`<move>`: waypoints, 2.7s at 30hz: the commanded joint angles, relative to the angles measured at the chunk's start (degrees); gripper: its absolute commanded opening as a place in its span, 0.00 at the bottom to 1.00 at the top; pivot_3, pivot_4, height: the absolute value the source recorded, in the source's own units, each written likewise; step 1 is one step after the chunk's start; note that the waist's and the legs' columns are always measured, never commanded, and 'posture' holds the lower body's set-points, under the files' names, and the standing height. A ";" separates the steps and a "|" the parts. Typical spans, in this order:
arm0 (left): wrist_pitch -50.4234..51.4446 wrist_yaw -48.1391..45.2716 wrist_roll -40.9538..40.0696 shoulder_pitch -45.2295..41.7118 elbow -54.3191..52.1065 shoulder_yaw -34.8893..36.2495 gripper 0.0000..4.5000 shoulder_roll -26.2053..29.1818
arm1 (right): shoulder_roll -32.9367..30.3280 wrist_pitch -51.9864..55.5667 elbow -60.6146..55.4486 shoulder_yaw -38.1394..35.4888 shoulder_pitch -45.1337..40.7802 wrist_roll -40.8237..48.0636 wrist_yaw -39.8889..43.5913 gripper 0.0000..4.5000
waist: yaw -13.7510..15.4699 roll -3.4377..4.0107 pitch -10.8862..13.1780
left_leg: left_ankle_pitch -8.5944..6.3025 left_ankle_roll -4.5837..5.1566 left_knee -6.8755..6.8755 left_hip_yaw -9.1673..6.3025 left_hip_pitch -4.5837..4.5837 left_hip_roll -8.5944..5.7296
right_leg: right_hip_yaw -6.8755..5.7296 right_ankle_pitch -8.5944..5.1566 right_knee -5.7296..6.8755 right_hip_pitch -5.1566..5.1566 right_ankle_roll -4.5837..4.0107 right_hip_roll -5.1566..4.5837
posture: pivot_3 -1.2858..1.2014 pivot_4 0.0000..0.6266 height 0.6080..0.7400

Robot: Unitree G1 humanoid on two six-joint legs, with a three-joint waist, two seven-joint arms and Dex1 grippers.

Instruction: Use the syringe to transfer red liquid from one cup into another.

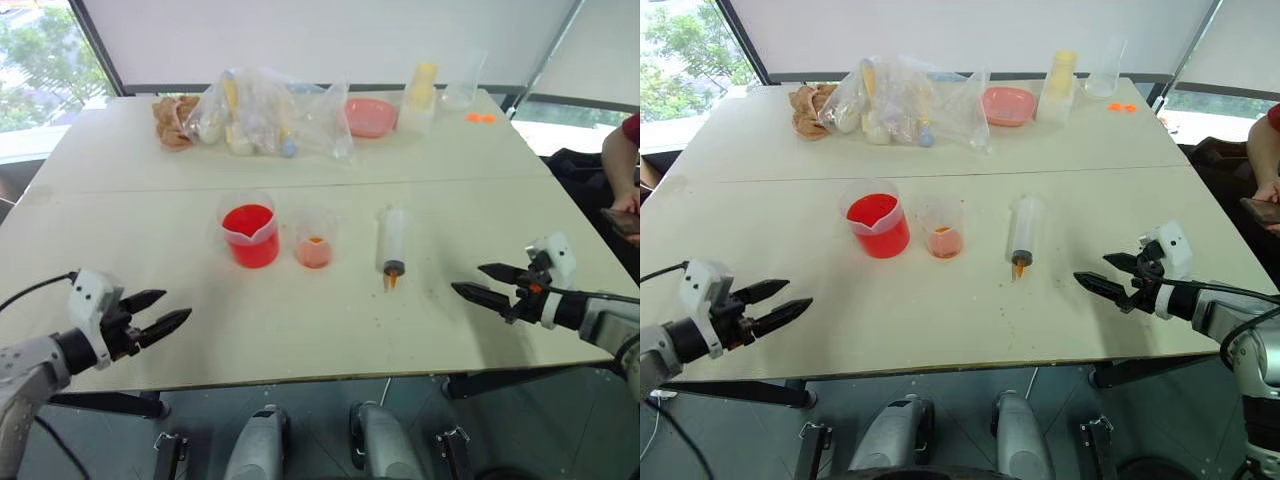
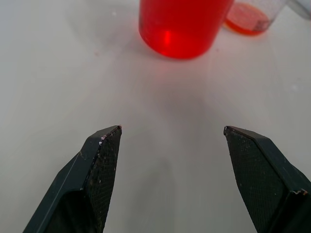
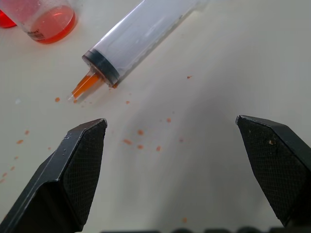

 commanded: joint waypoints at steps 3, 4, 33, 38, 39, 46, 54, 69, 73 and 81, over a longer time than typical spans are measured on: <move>1.35 -0.85 -1.46 -1.24 -0.45 0.56 0.79 0.54 | 1.61 -0.51 -1.79 -1.08 -3.08 0.15 -3.89 0.99 | -0.15 0.00 0.00 | 0.00 0.00 -0.02 0.06 -0.01 0.00 | 0.01 0.01 0.01 -0.03 0.01 0.02 | 0.52 0.24 1.00; 1.75 -0.73 -1.63 -1.73 -0.35 0.71 0.79 0.58 | 1.37 0.83 -1.95 -1.00 -3.73 1.06 -3.57 0.99 | -0.08 0.00 0.00 | 0.00 0.01 -0.01 0.06 -0.01 0.00 | 0.01 0.01 0.02 -0.03 0.01 0.03 | 0.52 0.24 1.00; 6.31 -7.06 -4.74 -9.96 -0.42 0.35 0.79 8.28 | -2.85 29.65 5.98 10.46 -28.97 2.13 -9.38 0.99 | -0.22 -0.01 0.02 | 0.00 0.01 0.02 0.07 -0.04 0.01 | 0.02 0.02 0.07 -0.13 -0.02 0.03 | 0.52 0.24 1.00; 9.38 -10.97 -7.40 -13.65 -3.53 -0.42 0.79 13.75 | 4.11 41.10 20.13 14.79 -46.05 1.05 -11.94 0.99 | -0.44 0.00 0.03 | 0.00 0.01 -0.10 0.13 -0.13 0.00 | 0.06 0.03 0.06 -0.28 -0.04 0.02 | 0.52 0.24 1.00; 9.89 -11.12 -8.02 -14.15 -3.97 -0.26 0.79 14.16 | 5.42 41.85 23.08 14.95 -48.35 0.50 -12.39 0.99 | -0.40 0.00 0.03 | 0.00 0.01 -0.12 0.16 -0.13 -0.01 | 0.07 0.03 0.06 -0.29 -0.03 0.02 | 0.52 0.24 1.00; 11.70 -12.87 -10.69 -14.37 -6.11 4.27 0.79 16.16 | 11.96 38.04 41.32 22.23 -59.38 -5.90 -12.12 0.99 | -0.46 0.01 0.05 | 0.00 0.03 -0.16 0.20 -0.24 -0.15 | 0.05 0.05 0.11 -0.42 0.00 0.03 | 0.52 0.24 1.00; 14.72 -7.71 -21.43 -19.79 -9.07 9.03 0.79 12.80 | 19.48 27.06 62.79 30.87 -65.66 -16.31 -8.21 0.99 | -0.60 -0.07 0.00 | 0.00 0.03 -0.14 0.19 -0.14 -0.17 | 0.05 0.14 0.18 -0.35 0.15 0.06 | 0.52 0.24 1.00; 11.61 -6.53 -13.93 -4.13 -10.62 6.39 0.79 8.73 | 24.35 22.88 67.38 25.26 -65.61 -22.16 -11.09 0.31 | -1.92 -0.32 -0.17 | 0.00 0.02 -0.18 0.12 0.72 -0.04 | 0.05 0.03 0.17 0.48 -0.02 0.08 | 0.52 0.24 1.00; 9.86 -6.00 -11.48 -1.04 -6.88 6.73 0.79 6.22 | 25.88 5.59 43.23 15.90 -62.03 -16.55 -10.12 0.31 | -1.91 -0.17 -0.08 | 0.00 0.02 -0.20 0.13 0.67 0.00 | 0.06 0.03 0.17 0.40 -0.03 0.08 | 0.52 0.24 1.00; 6.60 -9.63 -8.91 -4.09 1.06 6.89 0.79 7.99 | 31.89 -13.95 11.74 18.76 -55.78 -16.22 -11.02 0.31 | -1.77 0.03 0.04 | 0.01 0.02 -0.29 -0.03 -0.16 0.01 | -0.09 0.18 0.60 -0.61 0.22 0.25 | 0.52 0.24 1.00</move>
